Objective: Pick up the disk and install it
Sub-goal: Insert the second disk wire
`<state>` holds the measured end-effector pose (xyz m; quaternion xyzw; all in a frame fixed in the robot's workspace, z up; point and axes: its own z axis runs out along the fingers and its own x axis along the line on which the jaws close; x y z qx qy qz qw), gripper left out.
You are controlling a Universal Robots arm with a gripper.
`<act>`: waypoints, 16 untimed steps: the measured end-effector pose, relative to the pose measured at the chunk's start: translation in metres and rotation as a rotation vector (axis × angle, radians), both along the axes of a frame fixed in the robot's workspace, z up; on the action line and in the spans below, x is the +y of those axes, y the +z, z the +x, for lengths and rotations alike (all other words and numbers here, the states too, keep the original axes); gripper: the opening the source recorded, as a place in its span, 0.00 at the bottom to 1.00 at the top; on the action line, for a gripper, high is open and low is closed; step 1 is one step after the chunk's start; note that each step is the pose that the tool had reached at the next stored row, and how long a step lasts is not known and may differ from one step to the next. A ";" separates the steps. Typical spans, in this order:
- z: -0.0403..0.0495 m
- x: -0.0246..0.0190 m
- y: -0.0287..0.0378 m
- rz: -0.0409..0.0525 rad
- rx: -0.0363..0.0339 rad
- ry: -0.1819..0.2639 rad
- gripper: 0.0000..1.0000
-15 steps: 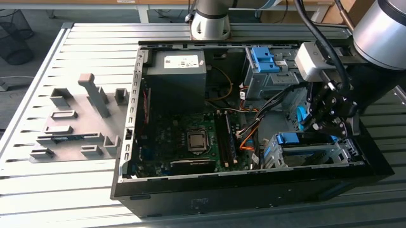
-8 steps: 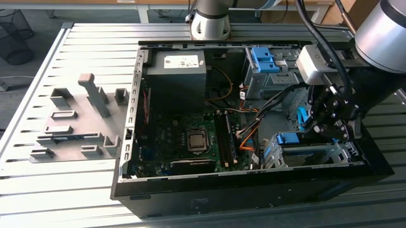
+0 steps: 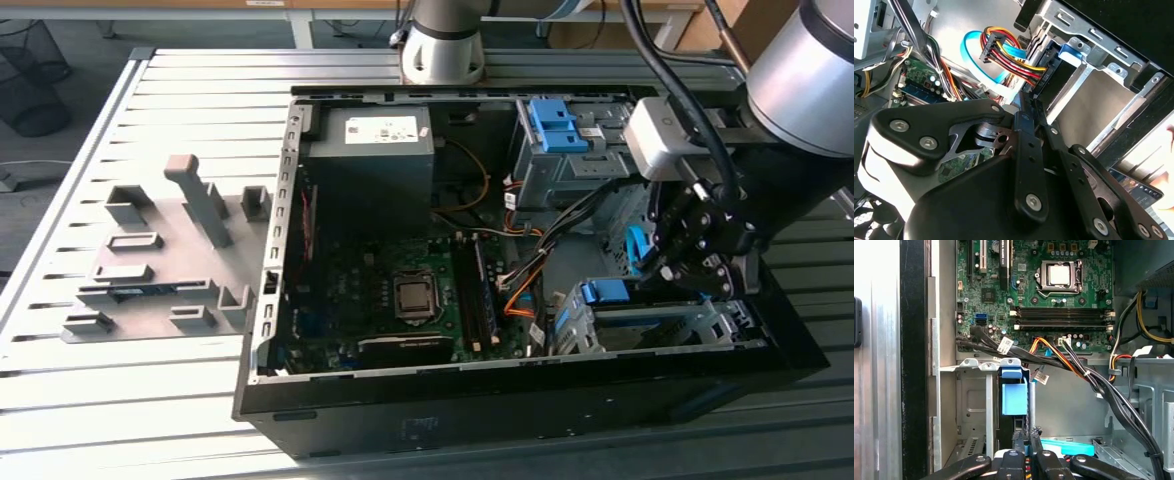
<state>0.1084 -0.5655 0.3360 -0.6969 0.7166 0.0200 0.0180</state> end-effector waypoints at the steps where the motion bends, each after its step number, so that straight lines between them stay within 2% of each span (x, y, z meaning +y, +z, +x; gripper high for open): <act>1: 0.0002 -0.0001 -0.0002 -0.0001 0.0000 0.000 0.16; 16: 0.0024 -0.0004 -0.0025 0.0004 0.0000 0.000 0.16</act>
